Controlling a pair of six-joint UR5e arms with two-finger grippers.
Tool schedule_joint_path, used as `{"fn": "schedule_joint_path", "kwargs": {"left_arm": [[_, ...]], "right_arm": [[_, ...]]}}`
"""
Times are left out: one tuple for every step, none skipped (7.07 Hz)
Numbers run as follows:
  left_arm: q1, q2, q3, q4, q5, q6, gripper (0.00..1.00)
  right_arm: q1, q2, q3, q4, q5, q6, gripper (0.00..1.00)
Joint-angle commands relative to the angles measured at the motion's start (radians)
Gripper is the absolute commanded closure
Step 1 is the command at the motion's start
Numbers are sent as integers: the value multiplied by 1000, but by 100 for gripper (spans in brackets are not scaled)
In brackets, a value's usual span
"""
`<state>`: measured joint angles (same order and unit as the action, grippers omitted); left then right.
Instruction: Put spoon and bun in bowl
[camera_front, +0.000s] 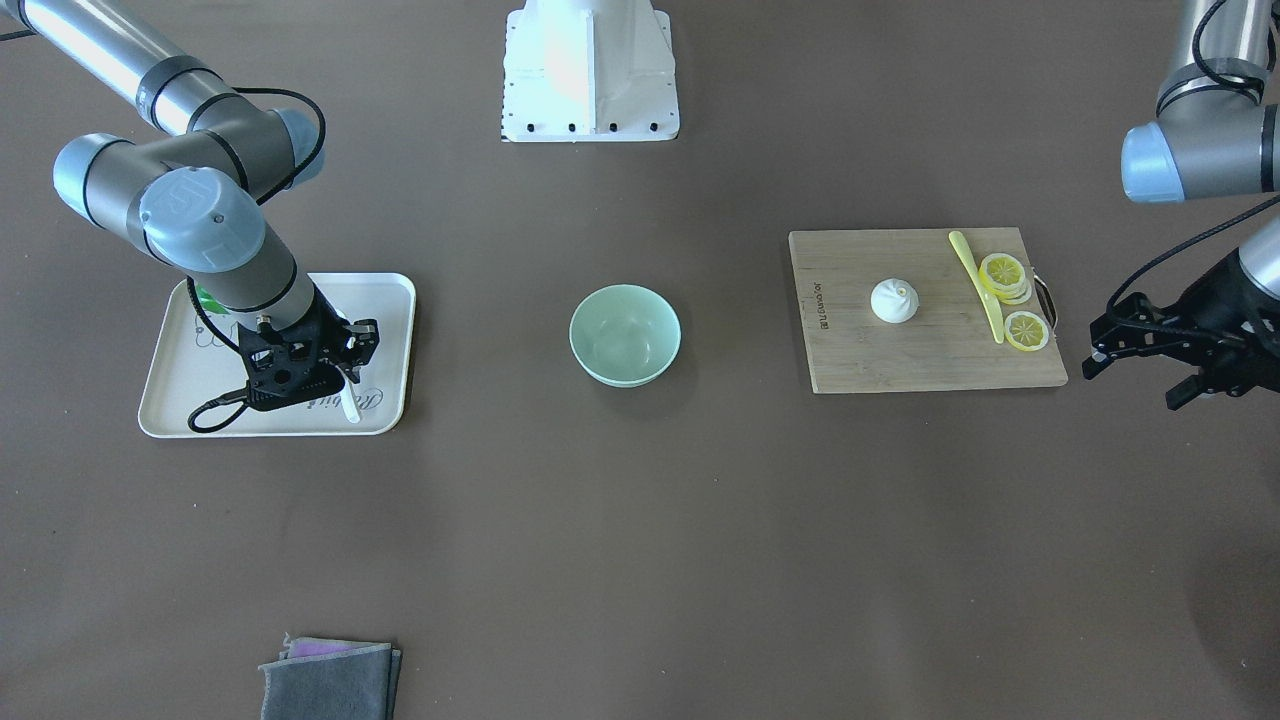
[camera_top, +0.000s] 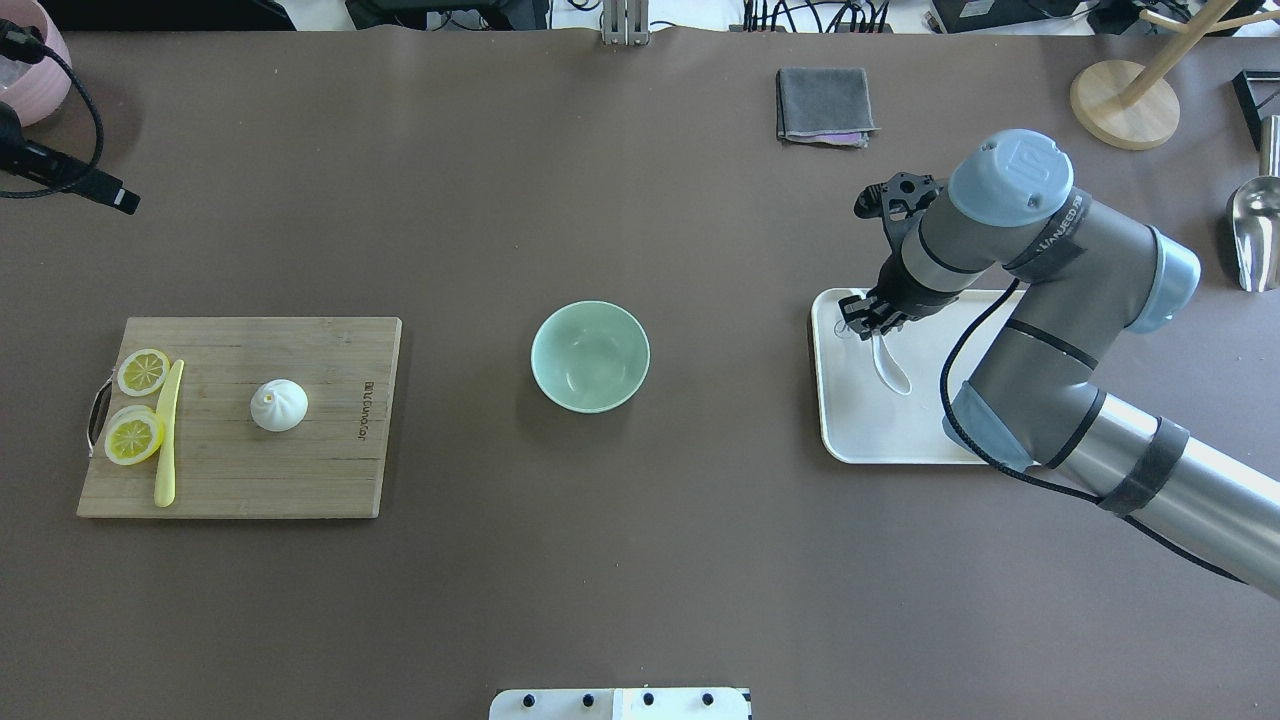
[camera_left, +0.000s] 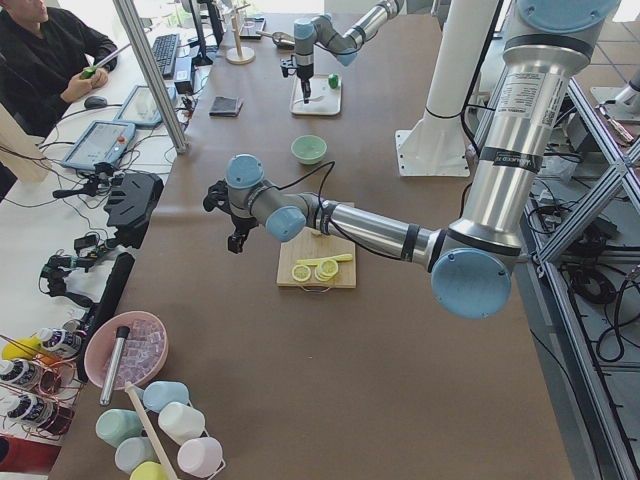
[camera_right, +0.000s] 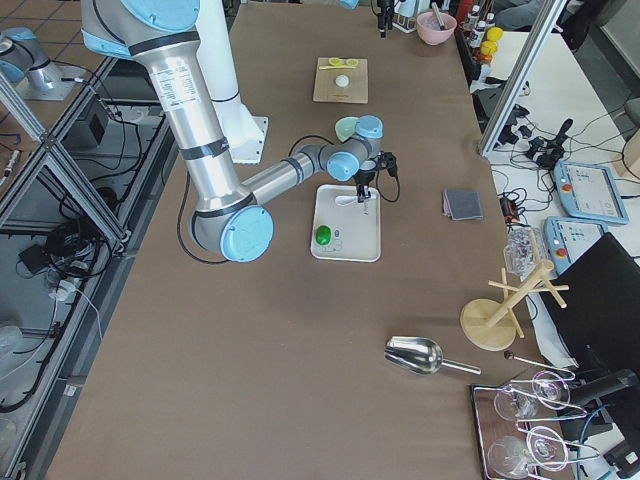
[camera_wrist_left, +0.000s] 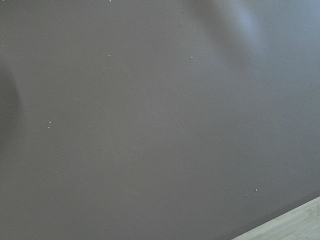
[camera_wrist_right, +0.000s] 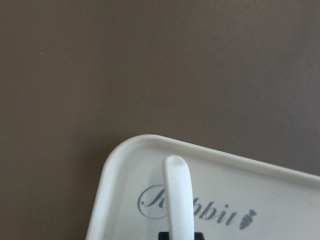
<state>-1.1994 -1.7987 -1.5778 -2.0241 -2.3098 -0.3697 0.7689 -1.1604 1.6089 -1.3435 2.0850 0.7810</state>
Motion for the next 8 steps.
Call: {"fn": "schedule_joint_path", "kwargs": {"left_arm": [[87, -16, -13, -78, 4, -182, 2], [147, -14, -17, -160, 50, -309, 2], [226, -2, -52, -191, 113, -354, 2], [268, 39, -92, -191, 127, -356, 2], [306, 88, -138, -194, 130, -353, 2], [348, 134, -180, -194, 168, -351, 2], [410, 150, -194, -196, 231, -356, 2], [463, 150, -194, -197, 272, -385, 2]], "right_arm": [[35, 77, 38, -78, 40, 102, 100], [32, 106, 36, -85, 40, 201, 100], [33, 126, 36, -85, 40, 272, 100], [32, 151, 36, -83, 40, 337, 100], [29, 184, 28, -83, 38, 406, 100], [24, 209, 29, -82, 35, 435, 100], [3, 232, 25, -82, 27, 486, 100], [-9, 252, 20, -83, 21, 509, 100]]}}
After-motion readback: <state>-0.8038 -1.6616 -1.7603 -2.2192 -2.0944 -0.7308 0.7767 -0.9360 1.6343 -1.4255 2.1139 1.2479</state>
